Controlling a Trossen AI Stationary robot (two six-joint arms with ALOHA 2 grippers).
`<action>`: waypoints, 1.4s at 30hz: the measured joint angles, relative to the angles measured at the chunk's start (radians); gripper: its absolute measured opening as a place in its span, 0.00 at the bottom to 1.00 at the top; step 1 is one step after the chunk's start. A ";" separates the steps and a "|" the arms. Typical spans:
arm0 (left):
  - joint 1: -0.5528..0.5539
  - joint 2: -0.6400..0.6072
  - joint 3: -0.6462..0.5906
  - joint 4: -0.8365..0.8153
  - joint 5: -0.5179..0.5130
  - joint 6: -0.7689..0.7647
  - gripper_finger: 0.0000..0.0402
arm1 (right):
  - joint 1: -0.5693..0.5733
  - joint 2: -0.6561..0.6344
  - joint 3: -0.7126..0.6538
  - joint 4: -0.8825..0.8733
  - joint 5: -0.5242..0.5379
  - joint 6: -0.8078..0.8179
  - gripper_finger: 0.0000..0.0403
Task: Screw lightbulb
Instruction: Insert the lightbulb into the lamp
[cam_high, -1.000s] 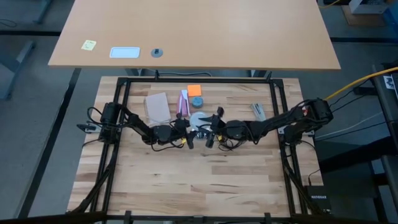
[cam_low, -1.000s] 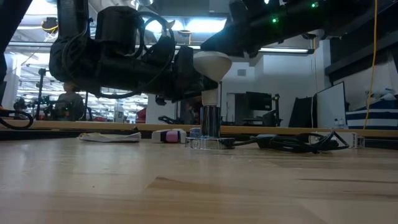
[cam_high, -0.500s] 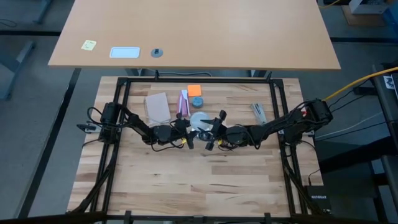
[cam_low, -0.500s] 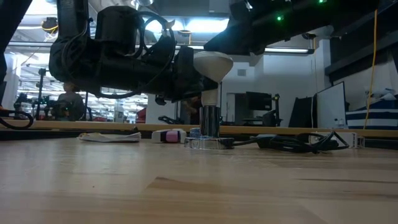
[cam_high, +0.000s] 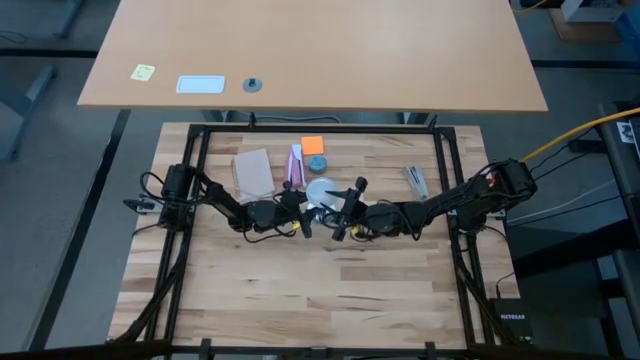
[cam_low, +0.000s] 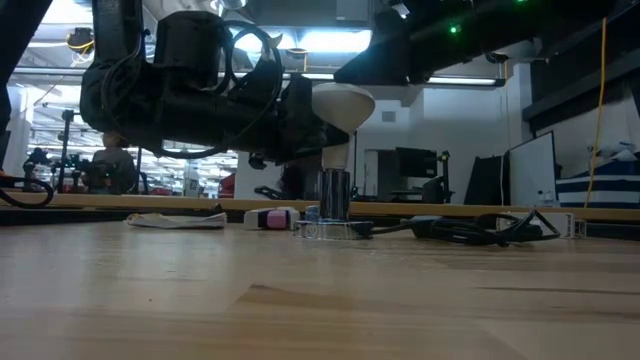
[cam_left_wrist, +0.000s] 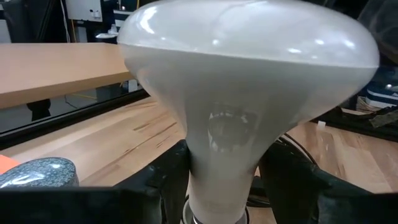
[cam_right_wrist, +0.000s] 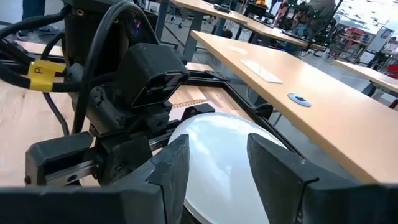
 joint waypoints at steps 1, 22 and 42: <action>0.000 0.000 0.000 0.000 0.000 0.000 0.43 | 0.000 0.000 0.000 0.010 0.002 -0.013 0.41; -0.003 0.000 0.000 -0.004 0.006 0.024 0.43 | 0.130 -0.015 0.001 0.029 -0.026 -0.126 0.41; -0.003 -0.002 0.000 -0.021 0.006 0.013 0.43 | 0.145 0.253 0.003 -0.327 -0.036 0.354 0.41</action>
